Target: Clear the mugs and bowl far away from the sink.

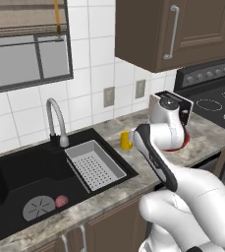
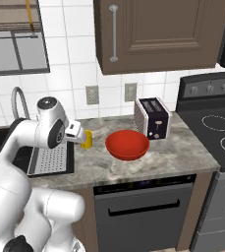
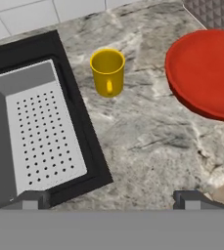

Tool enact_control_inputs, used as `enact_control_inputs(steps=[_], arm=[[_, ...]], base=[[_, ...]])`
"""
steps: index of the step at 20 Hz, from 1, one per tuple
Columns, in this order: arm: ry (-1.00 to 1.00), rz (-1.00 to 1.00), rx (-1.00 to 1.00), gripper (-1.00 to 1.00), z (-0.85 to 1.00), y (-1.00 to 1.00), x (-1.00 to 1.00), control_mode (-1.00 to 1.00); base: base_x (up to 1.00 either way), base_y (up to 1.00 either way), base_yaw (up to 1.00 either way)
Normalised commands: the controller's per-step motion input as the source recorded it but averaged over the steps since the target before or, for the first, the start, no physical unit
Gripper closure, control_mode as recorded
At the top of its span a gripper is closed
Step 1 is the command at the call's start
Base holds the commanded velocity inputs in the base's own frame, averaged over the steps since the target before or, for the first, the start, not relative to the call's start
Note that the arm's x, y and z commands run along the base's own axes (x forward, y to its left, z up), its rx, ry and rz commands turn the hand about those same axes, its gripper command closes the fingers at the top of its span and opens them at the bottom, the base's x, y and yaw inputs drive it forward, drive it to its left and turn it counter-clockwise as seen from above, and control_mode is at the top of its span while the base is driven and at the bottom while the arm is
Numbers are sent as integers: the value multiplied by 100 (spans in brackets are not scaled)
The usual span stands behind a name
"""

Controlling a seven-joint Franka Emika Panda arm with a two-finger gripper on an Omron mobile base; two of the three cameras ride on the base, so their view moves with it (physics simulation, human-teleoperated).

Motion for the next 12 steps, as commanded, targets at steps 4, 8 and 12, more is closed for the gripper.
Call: enact_control_inputs(steps=[4,8,12], arm=[[3,0,0,-100,-22,0,25,-100],[0,0,0,-100,-19,2,30,-100],[1,0,0,-100,-19,0,25,-100]], base=[[0,0,0],[0,0,0],[0,0,0]])
